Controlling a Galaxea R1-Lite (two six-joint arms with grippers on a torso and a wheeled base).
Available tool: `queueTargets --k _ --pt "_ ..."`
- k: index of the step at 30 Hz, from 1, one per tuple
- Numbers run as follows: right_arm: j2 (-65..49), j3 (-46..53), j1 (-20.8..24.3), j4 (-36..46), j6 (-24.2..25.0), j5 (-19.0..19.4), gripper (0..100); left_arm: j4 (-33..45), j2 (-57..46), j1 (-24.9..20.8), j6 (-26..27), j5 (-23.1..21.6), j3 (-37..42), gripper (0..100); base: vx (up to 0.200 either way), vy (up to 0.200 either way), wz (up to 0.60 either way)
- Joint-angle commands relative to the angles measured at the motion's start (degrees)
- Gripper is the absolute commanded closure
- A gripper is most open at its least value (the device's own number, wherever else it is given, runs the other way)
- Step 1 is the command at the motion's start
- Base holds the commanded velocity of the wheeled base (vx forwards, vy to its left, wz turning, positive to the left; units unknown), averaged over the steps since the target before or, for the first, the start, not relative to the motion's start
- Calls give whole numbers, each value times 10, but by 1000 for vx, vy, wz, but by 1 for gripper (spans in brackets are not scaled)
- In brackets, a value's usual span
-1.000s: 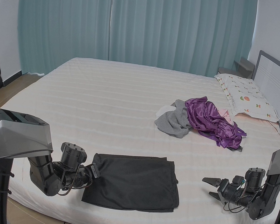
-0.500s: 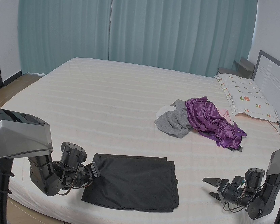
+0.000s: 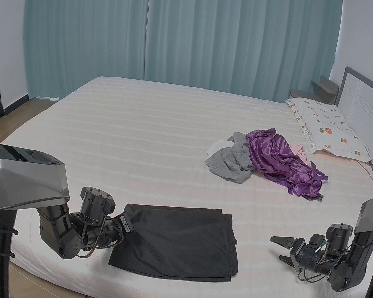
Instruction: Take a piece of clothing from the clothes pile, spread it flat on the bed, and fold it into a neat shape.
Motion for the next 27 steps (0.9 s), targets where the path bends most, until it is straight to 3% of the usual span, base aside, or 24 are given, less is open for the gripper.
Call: queueTargets --k 1,22,27 --pt "1 0 0 0 0 0 0 0 -6 6 0 0 1 100 0 200 0" --pt "1 0 1 0 1 0 0 -1 -16 40 2 -2 0 100 0 200 0" --pt "1 -1 3 0 1 0 0 -1 -17 49 3 -21 2 100 0 200 0"
